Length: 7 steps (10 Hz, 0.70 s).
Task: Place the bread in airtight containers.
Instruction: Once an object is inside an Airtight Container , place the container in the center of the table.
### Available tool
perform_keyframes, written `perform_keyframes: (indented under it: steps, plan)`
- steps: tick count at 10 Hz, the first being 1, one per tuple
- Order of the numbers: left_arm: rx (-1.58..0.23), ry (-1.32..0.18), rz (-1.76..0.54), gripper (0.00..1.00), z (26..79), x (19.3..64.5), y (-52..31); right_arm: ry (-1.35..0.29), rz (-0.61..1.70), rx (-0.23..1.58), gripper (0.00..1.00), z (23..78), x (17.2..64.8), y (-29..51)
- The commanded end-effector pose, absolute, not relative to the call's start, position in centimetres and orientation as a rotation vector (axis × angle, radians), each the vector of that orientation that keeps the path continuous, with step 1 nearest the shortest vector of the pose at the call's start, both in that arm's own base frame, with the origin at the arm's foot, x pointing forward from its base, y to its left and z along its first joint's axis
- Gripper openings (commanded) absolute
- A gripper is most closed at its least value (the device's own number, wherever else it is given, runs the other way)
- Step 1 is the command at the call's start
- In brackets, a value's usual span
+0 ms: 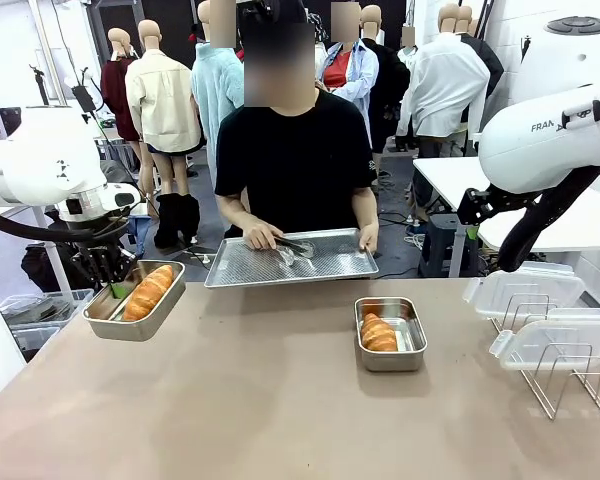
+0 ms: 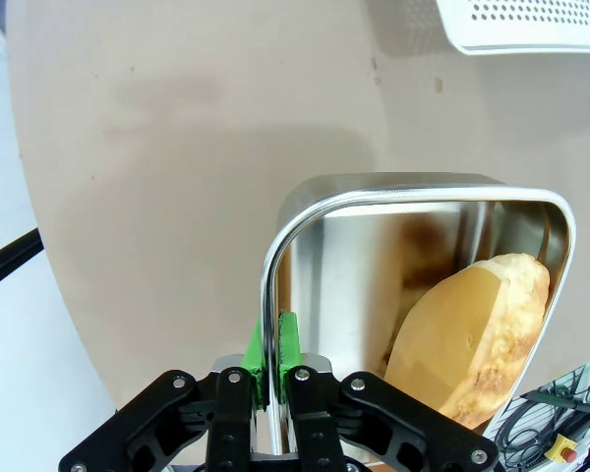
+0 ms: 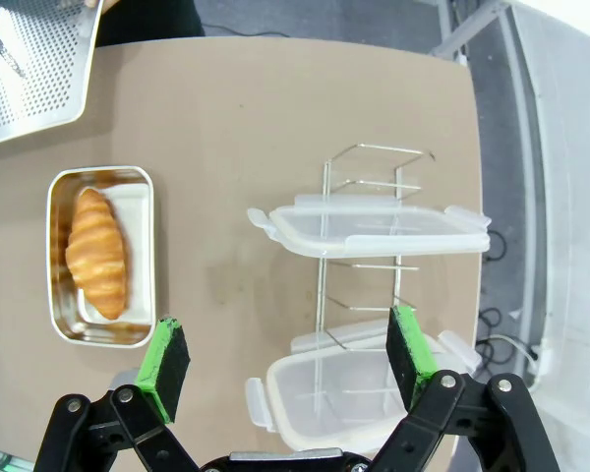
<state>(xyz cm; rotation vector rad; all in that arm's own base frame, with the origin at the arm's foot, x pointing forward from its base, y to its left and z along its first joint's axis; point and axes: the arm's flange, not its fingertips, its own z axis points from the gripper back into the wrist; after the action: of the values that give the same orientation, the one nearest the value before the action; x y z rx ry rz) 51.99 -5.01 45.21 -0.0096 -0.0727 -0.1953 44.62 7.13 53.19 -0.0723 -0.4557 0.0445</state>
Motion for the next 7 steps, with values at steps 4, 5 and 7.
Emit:
perform_keyframes:
  steps: [4, 5, 7]
  plan:
    - [-0.008, -0.079, -0.203, 0.00, 45.5, 51.9, -4.9, -0.458, 0.027, -0.071, 1.00, 53.3, 45.0, 7.3]
    - [-0.010, -0.073, -0.195, 0.00, 45.2, 52.0, -5.0, -0.458, 0.027, -0.071, 1.00, 53.3, 45.0, 7.3]
    - [-0.046, -0.024, -0.195, 0.00, 41.7, 53.0, -5.1, -0.458, 0.027, -0.071, 1.00, 53.3, 45.0, 7.3]
